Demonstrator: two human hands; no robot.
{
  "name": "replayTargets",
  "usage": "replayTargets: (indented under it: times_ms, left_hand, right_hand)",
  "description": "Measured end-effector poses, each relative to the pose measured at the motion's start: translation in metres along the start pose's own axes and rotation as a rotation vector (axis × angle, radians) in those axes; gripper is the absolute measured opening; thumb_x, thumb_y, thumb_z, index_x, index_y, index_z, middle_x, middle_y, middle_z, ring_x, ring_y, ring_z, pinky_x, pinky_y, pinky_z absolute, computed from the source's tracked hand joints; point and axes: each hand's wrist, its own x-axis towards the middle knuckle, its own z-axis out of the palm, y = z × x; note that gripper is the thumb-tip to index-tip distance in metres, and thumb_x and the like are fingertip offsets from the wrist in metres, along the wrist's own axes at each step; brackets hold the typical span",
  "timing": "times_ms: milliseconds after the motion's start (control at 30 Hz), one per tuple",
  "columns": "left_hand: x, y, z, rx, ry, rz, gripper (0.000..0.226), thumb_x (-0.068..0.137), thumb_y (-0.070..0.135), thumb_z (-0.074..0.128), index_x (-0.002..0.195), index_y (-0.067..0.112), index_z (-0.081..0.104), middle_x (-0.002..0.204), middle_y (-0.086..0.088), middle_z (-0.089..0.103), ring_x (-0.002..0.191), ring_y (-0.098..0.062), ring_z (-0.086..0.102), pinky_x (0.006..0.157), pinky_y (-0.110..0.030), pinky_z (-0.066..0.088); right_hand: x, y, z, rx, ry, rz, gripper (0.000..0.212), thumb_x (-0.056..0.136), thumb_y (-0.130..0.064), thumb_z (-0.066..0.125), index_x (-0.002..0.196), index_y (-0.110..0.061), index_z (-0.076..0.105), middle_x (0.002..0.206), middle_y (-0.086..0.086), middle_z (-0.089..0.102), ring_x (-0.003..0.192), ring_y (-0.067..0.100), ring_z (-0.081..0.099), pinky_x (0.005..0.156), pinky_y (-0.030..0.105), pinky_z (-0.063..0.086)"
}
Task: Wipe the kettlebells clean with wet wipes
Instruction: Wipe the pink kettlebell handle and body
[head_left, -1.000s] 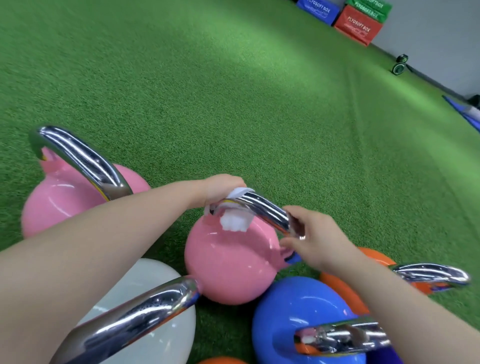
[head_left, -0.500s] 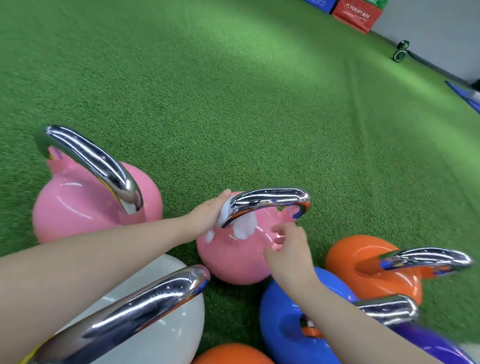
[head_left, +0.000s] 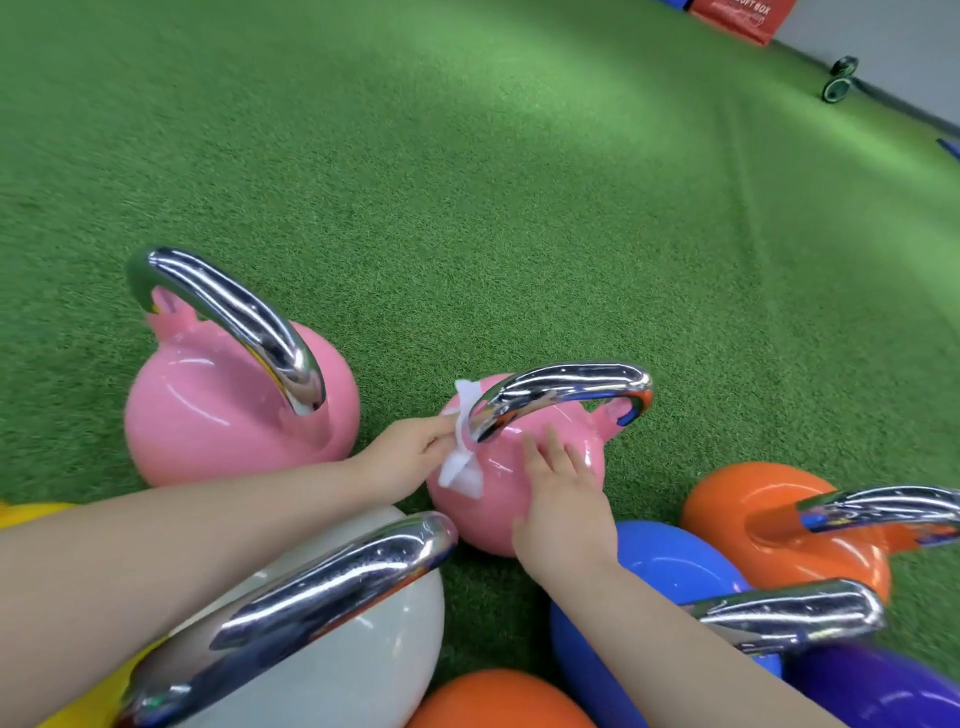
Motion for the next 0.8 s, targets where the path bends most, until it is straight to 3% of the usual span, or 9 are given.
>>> replayTargets:
  times_ms: [33,100,200,367,433,533,600,667,800]
  left_hand:
    - [-0.001,0.0,-0.001,0.027,-0.014,0.007,0.023,0.09,0.0,0.052,0.08,0.019,0.061,0.082,-0.012,0.066,0.075,-0.013,0.054,0.076,-0.031,0.043]
    - [0.003,0.0,-0.003,0.099,0.002,0.011,0.01,0.079,-0.003,0.062,0.074,0.007,0.062,0.082,-0.021,0.064,0.074,-0.02,0.054,0.077,-0.035,0.045]
    - [0.014,0.007,-0.008,0.209,0.075,0.061,0.014,0.067,0.002,0.074,0.077,-0.001,0.066,0.078,-0.014,0.062,0.074,-0.023,0.055,0.071,-0.032,0.043]
    - [0.02,0.018,0.002,0.21,0.144,0.058,0.034,0.057,0.024,0.084,0.077,0.008,0.062,0.076,-0.005,0.059,0.074,-0.021,0.054,0.069,-0.034,0.043]
    - [0.021,0.026,0.008,0.205,0.195,0.03,0.037,0.056,0.03,0.085,0.068,0.011,0.055,0.072,-0.002,0.058,0.071,-0.016,0.051,0.063,-0.028,0.039]
    - [0.02,0.034,0.015,0.184,0.311,-0.074,0.04,0.058,0.033,0.083,0.064,0.011,0.051,0.068,-0.003,0.056,0.066,-0.016,0.05,0.057,-0.029,0.036]
    - [0.019,0.034,0.017,0.164,0.343,-0.102,0.039,0.059,0.031,0.082,0.061,0.012,0.048,0.064,-0.001,0.053,0.061,-0.014,0.047,0.053,-0.026,0.033]
    - [0.019,0.035,0.011,0.177,0.256,-0.036,0.034,0.057,0.02,0.081,0.057,0.017,0.047,0.062,0.003,0.051,0.06,-0.012,0.046,0.051,-0.022,0.031]
    - [0.031,0.033,-0.021,0.238,-0.053,0.121,0.041,0.055,0.003,0.081,0.052,0.031,0.051,0.057,0.014,0.056,0.056,-0.001,0.051,0.053,-0.013,0.037]
  right_hand:
    - [0.001,0.0,-0.001,-0.012,0.004,0.001,0.076,0.086,-0.015,0.049,0.15,-0.021,0.009,0.158,0.003,0.005,0.145,0.026,0.008,0.118,0.034,0.013]
    - [0.001,0.0,-0.002,-0.032,0.003,0.0,0.076,0.085,-0.014,0.048,0.151,-0.021,0.01,0.158,0.004,0.007,0.144,0.025,0.011,0.119,0.036,0.01]
    - [0.001,0.001,-0.003,-0.052,0.012,-0.025,0.077,0.083,-0.013,0.048,0.15,-0.02,0.011,0.158,0.005,0.01,0.144,0.025,0.014,0.118,0.038,0.009]
    - [0.003,0.0,-0.001,-0.104,0.026,-0.033,0.079,0.081,-0.015,0.053,0.149,-0.018,0.013,0.157,0.006,0.012,0.142,0.026,0.018,0.118,0.04,0.007]
    - [0.002,-0.003,0.004,-0.098,0.052,-0.006,0.081,0.074,-0.014,0.061,0.147,-0.015,0.025,0.154,0.011,0.024,0.138,0.032,0.028,0.116,0.043,0.015]
    - [0.004,-0.004,0.013,-0.092,0.119,0.034,0.085,0.043,-0.015,0.079,0.126,-0.009,0.058,0.129,0.016,0.057,0.111,0.038,0.059,0.098,0.05,0.042]
    - [0.005,-0.005,0.015,-0.104,0.146,0.052,0.088,0.03,-0.018,0.082,0.116,-0.009,0.065,0.118,0.015,0.064,0.099,0.037,0.065,0.089,0.049,0.049]
    - [0.004,-0.006,0.012,-0.072,0.122,0.039,0.085,0.042,-0.017,0.078,0.125,-0.011,0.059,0.129,0.015,0.058,0.11,0.038,0.06,0.097,0.047,0.043]
    - [0.002,-0.004,0.004,-0.019,0.061,-0.005,0.076,0.08,-0.012,0.055,0.148,-0.014,0.021,0.156,0.01,0.018,0.142,0.033,0.02,0.116,0.04,0.01]
